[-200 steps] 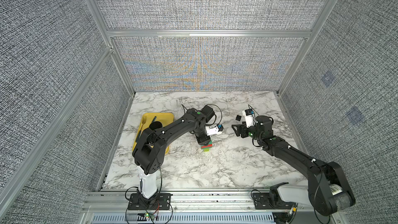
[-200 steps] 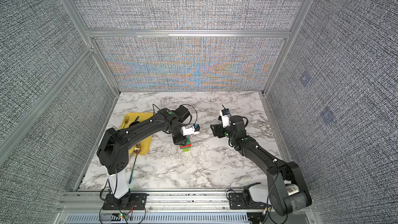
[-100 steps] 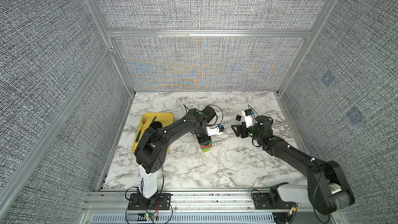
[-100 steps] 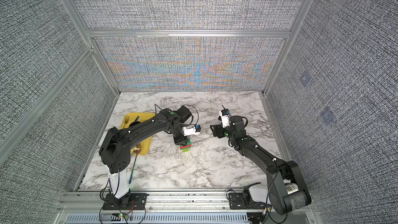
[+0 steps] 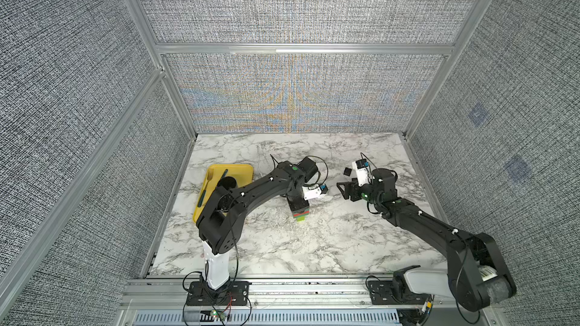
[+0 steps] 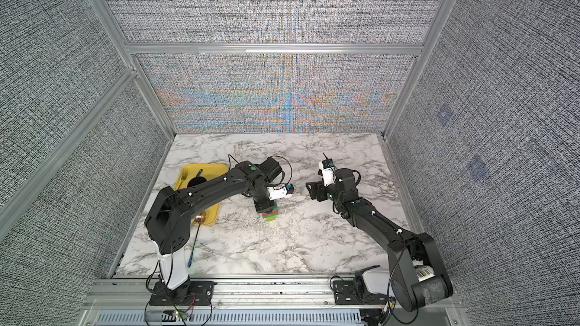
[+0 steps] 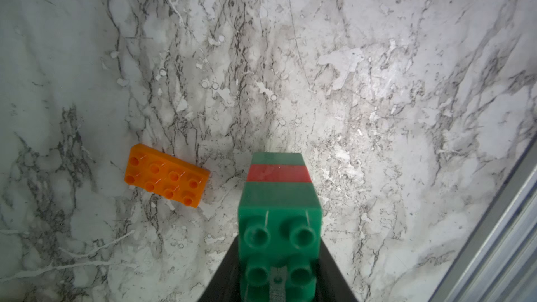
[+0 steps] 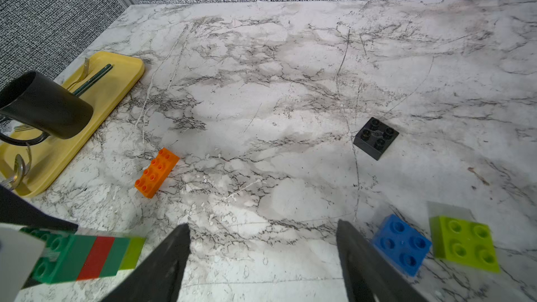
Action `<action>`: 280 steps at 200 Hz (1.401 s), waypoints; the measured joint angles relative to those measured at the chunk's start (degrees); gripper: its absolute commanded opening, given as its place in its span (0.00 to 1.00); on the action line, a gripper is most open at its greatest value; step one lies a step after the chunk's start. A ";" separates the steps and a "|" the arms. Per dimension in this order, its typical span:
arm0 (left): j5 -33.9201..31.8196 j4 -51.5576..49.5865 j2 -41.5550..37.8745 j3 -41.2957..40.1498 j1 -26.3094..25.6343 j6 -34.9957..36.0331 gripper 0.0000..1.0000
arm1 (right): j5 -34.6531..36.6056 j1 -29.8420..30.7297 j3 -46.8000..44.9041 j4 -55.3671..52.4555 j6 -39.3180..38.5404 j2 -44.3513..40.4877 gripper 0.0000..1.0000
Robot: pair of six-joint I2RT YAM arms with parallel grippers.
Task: Assemble a carrot with lego
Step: Assemble the lego brick with the lego brick.
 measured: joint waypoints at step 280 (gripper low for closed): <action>5.29 4.02 -16.02 -2.16 0.00 -0.20 0.62 | 7.30 -2.84 5.66 0.20 6.03 10.56 0.79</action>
